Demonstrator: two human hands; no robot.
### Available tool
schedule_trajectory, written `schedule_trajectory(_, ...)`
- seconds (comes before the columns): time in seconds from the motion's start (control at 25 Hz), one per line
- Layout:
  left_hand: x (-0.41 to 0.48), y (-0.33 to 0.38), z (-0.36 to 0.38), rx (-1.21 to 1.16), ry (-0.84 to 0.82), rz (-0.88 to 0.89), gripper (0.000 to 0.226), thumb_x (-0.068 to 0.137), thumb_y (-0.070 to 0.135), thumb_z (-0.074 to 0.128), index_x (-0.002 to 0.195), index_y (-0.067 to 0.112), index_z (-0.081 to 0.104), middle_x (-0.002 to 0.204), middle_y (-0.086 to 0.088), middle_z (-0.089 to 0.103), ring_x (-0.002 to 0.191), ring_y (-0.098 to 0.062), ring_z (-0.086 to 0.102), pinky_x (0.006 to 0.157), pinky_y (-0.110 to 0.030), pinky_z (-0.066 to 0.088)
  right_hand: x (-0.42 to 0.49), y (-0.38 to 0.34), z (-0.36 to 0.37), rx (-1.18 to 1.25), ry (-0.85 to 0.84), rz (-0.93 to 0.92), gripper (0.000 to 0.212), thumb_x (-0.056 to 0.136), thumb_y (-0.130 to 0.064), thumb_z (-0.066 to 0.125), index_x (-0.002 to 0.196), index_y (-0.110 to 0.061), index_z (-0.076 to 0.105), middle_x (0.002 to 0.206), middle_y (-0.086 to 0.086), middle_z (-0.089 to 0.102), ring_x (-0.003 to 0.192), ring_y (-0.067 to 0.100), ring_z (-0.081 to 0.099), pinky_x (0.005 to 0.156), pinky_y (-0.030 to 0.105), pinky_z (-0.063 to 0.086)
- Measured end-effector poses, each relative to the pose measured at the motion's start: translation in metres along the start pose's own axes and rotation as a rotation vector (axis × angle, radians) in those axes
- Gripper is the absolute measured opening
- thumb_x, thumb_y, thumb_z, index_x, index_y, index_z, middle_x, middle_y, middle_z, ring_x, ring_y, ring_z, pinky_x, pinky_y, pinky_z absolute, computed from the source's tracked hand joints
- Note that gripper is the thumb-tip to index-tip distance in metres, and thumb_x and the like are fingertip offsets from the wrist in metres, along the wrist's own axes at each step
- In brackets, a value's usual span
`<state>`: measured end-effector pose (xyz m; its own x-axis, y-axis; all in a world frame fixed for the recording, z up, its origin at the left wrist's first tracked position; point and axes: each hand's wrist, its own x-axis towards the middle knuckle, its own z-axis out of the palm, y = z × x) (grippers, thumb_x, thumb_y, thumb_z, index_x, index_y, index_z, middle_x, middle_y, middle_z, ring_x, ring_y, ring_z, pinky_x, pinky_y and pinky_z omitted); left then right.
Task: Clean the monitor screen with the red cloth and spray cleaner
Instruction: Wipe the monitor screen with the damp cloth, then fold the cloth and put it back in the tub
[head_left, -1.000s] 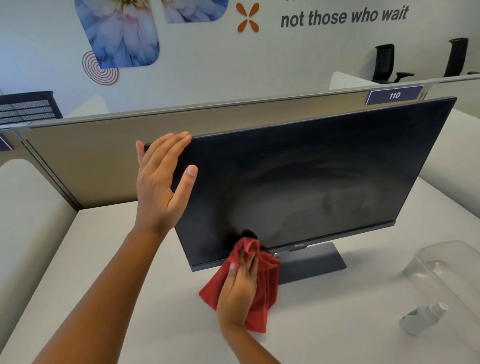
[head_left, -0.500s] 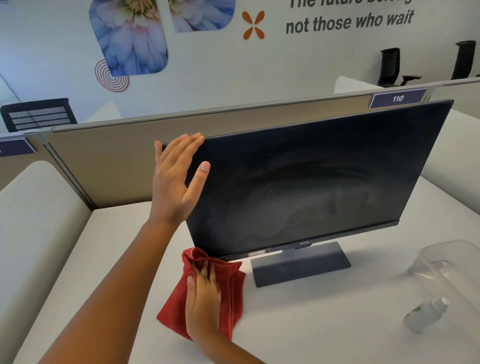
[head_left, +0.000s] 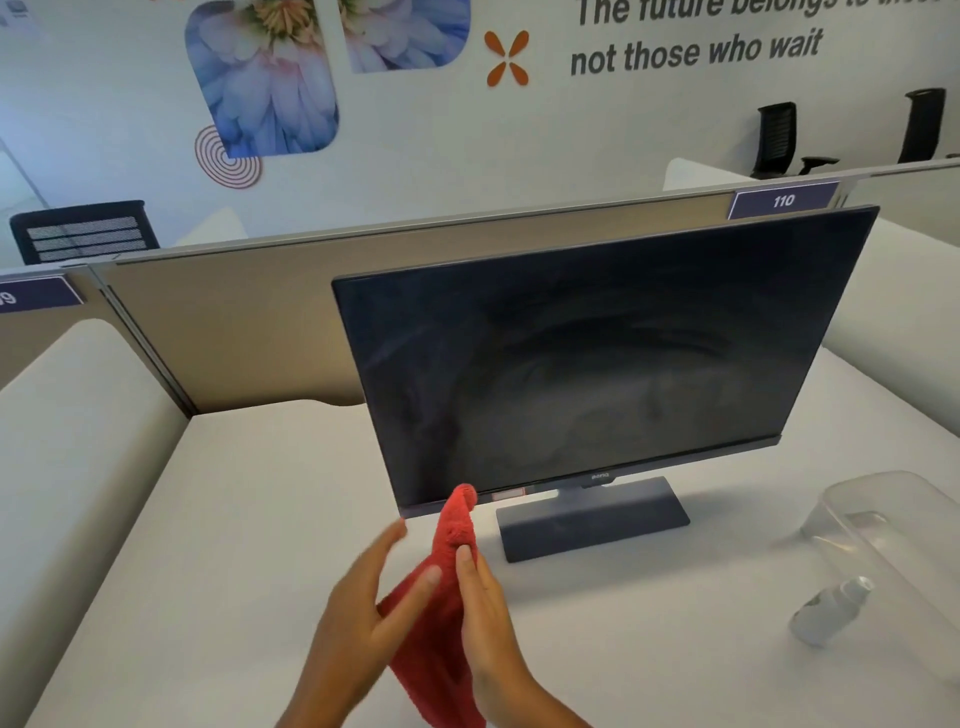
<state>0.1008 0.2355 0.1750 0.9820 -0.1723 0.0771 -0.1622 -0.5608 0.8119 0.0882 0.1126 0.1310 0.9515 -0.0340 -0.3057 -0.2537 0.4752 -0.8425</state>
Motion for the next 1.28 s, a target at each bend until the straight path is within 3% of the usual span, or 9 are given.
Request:
schedule_trajectory(0.12, -0.020, -0.006, 0.012, 0.057, -0.137, 0.012, 0.063, 0.063, 0.069, 0.065, 0.119, 0.045, 0.050, 0.108, 0.025, 0.065, 0.099, 0.006, 0.061, 0.090, -0.020, 0.048, -0.011, -0.003, -0.019, 0.094, 0.065, 0.016, 0.034, 0.091, -0.046, 0.047, 0.114, -0.028, 0.065, 0.109, 0.009, 0.072, 0.104, 0.025, 0.066, 0.094, 0.042, 0.051)
schedule_trajectory(0.28, -0.019, 0.008, 0.028, -0.004, -0.182, 0.036, 0.038, 0.074, 0.036, 0.074, 0.110, 0.033, 0.062, 0.091, 0.028, 0.069, 0.086, 0.004, 0.065, 0.078, -0.015, 0.054, -0.023, -0.011, -0.043, 0.126, 0.135, -0.024, 0.047, 0.082, -0.051, 0.050, 0.114, -0.020, 0.064, 0.110, 0.018, 0.069, 0.105, 0.033, 0.064, 0.094, 0.048, 0.051)
schedule_trajectory(0.4, -0.010, 0.022, 0.042, 0.055, -0.234, 0.115, 0.022, 0.079, 0.024, 0.071, 0.100, 0.031, 0.068, 0.089, 0.016, 0.071, 0.082, -0.003, 0.065, 0.077, -0.024, 0.055, -0.034, -0.015, -0.061, 0.064, 0.173, -0.057, 0.047, 0.084, -0.052, 0.046, 0.119, -0.025, 0.061, 0.106, 0.008, 0.072, 0.101, 0.023, 0.067, 0.080, 0.031, 0.056)
schedule_trajectory(0.52, 0.000, 0.033, 0.058, 0.146, -0.284, 0.204, 0.017, 0.083, 0.020, 0.065, 0.096, 0.030, 0.069, 0.087, 0.016, 0.068, 0.080, -0.004, 0.061, 0.074, -0.014, 0.046, -0.040, -0.017, -0.089, -0.095, 0.271, -0.126, 0.042, 0.095, -0.041, 0.043, 0.136, -0.036, 0.042, 0.131, -0.011, 0.056, 0.120, 0.010, 0.052, 0.099, 0.030, 0.043)
schedule_trajectory(0.68, 0.010, 0.048, 0.074, 0.271, -0.354, 0.313, 0.018, 0.085, 0.023, 0.062, 0.101, 0.026, 0.069, 0.095, 0.007, 0.070, 0.086, -0.011, 0.061, 0.076, -0.019, 0.045, -0.047, -0.031, -0.140, -0.603, 0.326, -0.346, 0.073, 0.090, -0.019, 0.057, 0.142, -0.045, 0.013, 0.152, -0.016, 0.014, 0.143, 0.011, 0.015, 0.112, 0.032, 0.020)
schedule_trajectory(0.84, 0.019, 0.060, 0.084, 0.354, -0.439, 0.394, 0.020, 0.085, 0.021, 0.060, 0.102, 0.028, 0.068, 0.098, 0.009, 0.070, 0.090, -0.009, 0.060, 0.076, -0.021, 0.046, -0.035, -0.049, -0.179, -1.434, 0.244, -0.525, 0.084, 0.078, -0.043, 0.064, 0.145, -0.039, 0.014, 0.158, 0.001, -0.003, 0.145, 0.022, -0.009, 0.113, 0.043, 0.001)
schedule_trajectory(0.96, 0.029, 0.068, 0.085, 0.373, -0.454, 0.433, 0.023, 0.084, 0.018, 0.060, 0.103, 0.029, 0.068, 0.102, 0.010, 0.071, 0.095, -0.010, 0.061, 0.081, -0.025, 0.048, -0.028, -0.068, -0.197, -1.669, 0.135, -0.446, 0.051, 0.082, -0.034, 0.066, 0.131, -0.030, 0.052, 0.153, 0.005, 0.032, 0.144, 0.029, 0.020, 0.115, 0.048, 0.015)
schedule_trajectory(1.04, 0.036, 0.075, 0.084, 0.368, -0.435, 0.439, 0.020, 0.086, 0.022, 0.061, 0.104, 0.029, 0.068, 0.103, 0.009, 0.071, 0.096, -0.011, 0.061, 0.082, -0.028, 0.049, -0.029, -0.085, -0.204, -1.620, 0.136, -0.469, 0.023, 0.079, -0.021, 0.066, 0.102, -0.021, 0.068, 0.118, 0.006, 0.066, 0.117, 0.029, 0.054, 0.098, 0.040, 0.041)
schedule_trajectory(1.28, 0.057, 0.101, 0.084, 0.259, -0.249, 0.492, 0.024, 0.087, 0.014, 0.059, 0.108, 0.023, 0.068, 0.107, 0.002, 0.072, 0.099, -0.018, 0.064, 0.088, -0.036, 0.051, -0.037, -0.129, -0.204, -1.441, 0.466, -0.724, 0.018, 0.076, -0.008, 0.067, 0.089, -0.020, 0.071, 0.080, 0.000, 0.073, 0.071, 0.021, 0.064, 0.063, 0.029, 0.050)
